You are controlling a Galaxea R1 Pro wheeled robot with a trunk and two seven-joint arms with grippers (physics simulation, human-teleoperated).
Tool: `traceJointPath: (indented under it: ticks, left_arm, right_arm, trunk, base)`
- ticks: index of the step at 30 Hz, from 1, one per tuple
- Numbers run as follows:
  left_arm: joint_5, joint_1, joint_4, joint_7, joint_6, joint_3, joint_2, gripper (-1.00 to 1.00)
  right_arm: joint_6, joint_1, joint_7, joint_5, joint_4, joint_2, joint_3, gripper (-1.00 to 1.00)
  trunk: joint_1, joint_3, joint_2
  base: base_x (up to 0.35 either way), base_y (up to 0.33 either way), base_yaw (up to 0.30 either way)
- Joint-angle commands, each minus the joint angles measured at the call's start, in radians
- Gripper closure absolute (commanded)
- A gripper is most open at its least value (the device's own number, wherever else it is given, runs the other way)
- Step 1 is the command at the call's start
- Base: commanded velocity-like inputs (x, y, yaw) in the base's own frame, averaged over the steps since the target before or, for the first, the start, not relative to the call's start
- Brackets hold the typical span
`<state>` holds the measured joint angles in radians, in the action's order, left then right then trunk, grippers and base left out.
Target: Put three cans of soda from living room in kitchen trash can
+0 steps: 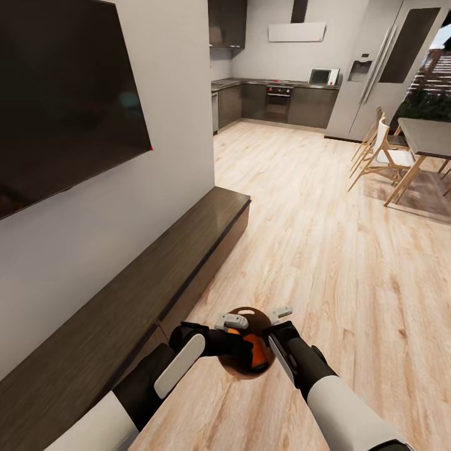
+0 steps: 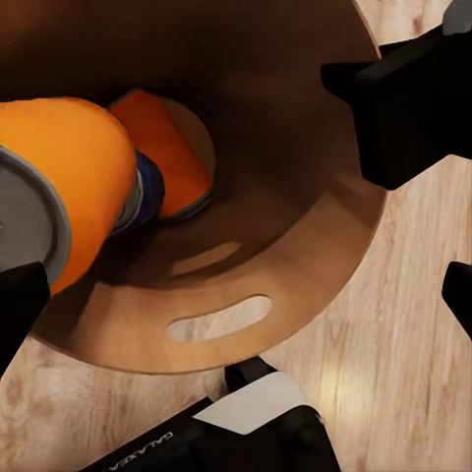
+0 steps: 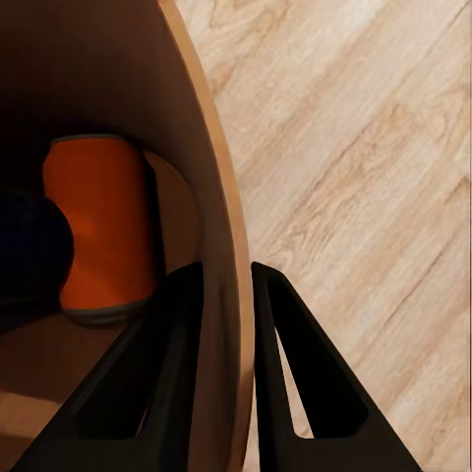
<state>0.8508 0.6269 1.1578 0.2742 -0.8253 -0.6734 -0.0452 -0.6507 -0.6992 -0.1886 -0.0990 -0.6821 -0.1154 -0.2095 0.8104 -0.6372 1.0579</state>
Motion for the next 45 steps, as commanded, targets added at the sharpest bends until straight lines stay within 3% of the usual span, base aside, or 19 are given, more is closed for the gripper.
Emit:
traceJointPath:
  ticks: [1,9,14,24,26,29,33,45]
  left_arm:
    - [0.000,0.000,0.000,0.000,0.000,0.000,0.000,-1.00]
    - [0.001,0.000,0.014,-0.003,-0.002,0.001,0.003,-1.00]
    - [0.002,0.000,0.057,-0.002,-0.010,0.002,0.004,-1.00]
    - [0.009,0.000,0.114,-0.002,-0.059,0.014,0.005,-1.00]
    - [0.008,0.000,0.116,-0.002,-0.070,0.016,0.006,-1.00]
    - [0.006,0.000,0.122,-0.001,-0.092,0.017,0.007,-1.00]
    - [0.004,0.000,0.124,-0.001,-0.105,0.019,0.015,-1.00]
    - [0.004,0.001,0.117,0.009,-0.142,0.020,0.077,-1.00]
  right_arm:
    - [0.001,0.000,0.007,0.005,-0.001,0.000,0.000,1.00]
    - [0.002,0.000,0.021,0.010,0.000,0.016,0.008,1.00]
    - [0.002,0.000,0.048,0.013,0.002,0.058,0.014,1.00]
    - [0.006,-0.003,0.055,0.016,0.042,0.113,0.022,1.00]
    - [0.007,-0.003,0.056,0.017,0.047,0.125,0.038,1.00]
    - [0.010,-0.004,0.057,0.016,0.058,0.137,0.112,1.00]
    - [0.012,-0.005,0.058,0.015,0.064,0.143,0.150,1.00]
    - [0.013,-0.006,0.058,0.035,0.065,0.180,0.172,1.00]
  trunk:
    - [0.000,0.000,0.000]
    - [0.000,0.000,0.000]
    - [0.000,0.000,0.000]
    - [0.000,0.000,0.000]
    - [0.000,0.000,0.000]
    - [0.000,0.000,0.000]
    - [0.000,0.000,0.000]
    - [0.000,0.000,0.000]
  base:
    - [0.000,0.000,0.000]
    - [0.000,0.000,0.000]
    - [0.000,0.000,0.000]
    - [0.000,0.000,0.000]
    - [0.000,0.000,0.000]
    - [0.000,0.000,0.000]
    - [0.000,0.000,0.000]
    - [0.000,0.000,0.000]
